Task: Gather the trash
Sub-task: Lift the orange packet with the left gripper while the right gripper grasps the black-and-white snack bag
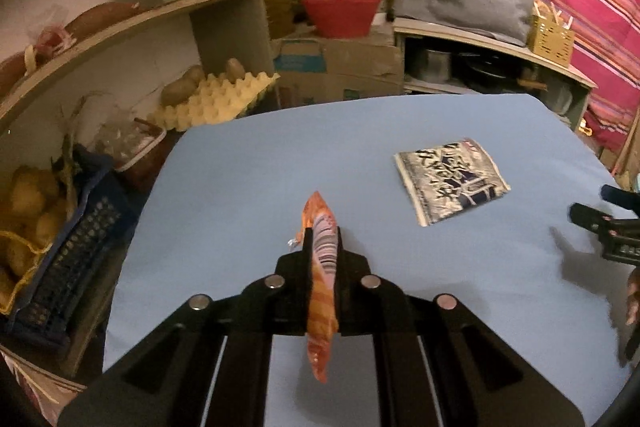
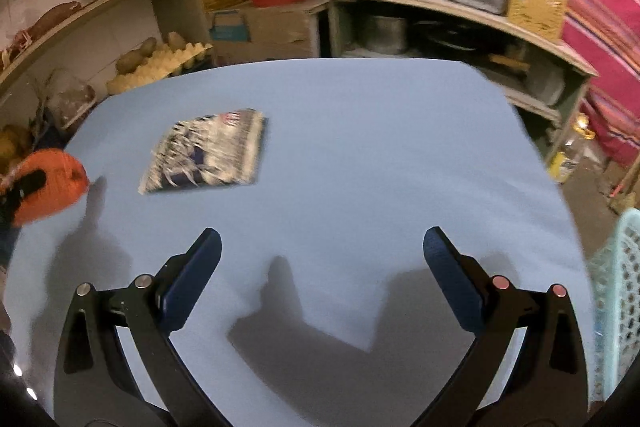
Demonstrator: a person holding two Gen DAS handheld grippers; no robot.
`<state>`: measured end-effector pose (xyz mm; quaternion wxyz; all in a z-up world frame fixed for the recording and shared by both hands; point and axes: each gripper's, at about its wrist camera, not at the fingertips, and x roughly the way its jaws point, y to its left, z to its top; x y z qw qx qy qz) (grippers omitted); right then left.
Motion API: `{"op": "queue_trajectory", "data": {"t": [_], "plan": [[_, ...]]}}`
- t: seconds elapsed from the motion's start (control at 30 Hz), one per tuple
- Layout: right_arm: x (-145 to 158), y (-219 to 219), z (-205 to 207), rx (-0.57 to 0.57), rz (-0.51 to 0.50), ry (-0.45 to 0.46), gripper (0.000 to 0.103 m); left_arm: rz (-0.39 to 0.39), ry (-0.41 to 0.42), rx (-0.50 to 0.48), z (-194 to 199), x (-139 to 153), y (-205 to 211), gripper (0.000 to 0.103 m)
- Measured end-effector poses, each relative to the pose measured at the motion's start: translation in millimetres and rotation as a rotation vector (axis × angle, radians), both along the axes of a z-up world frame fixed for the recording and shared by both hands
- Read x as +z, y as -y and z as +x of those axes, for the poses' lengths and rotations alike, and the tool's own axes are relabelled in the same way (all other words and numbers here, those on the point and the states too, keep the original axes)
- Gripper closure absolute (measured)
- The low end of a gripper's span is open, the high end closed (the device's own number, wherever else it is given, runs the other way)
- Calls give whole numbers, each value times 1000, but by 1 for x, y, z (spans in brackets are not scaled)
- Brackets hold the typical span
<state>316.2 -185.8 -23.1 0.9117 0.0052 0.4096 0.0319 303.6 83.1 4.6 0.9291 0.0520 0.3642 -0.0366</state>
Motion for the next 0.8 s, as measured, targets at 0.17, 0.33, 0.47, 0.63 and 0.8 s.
{"op": "queue_trajectory", "data": {"t": [0.17,0.33,0.47,0.63,0.8], "plan": [[-4,-42,43,33,-18,-25,5,-18,-14,4,2,0,-5,95],[-21,-67,81,20,-75,-84,5,-15,5,-7,0,7,-4,95],[-38,-72,90,7,-100,-145,7,-41,1,-4,1,8,-8,95],[-35,-72,86,35,-61,-126,45,-53,-7,-1,3,8,-8,95],[-29,-71,84,58,-33,-144,90,-49,-9,-4,5,6,-7,95]]}}
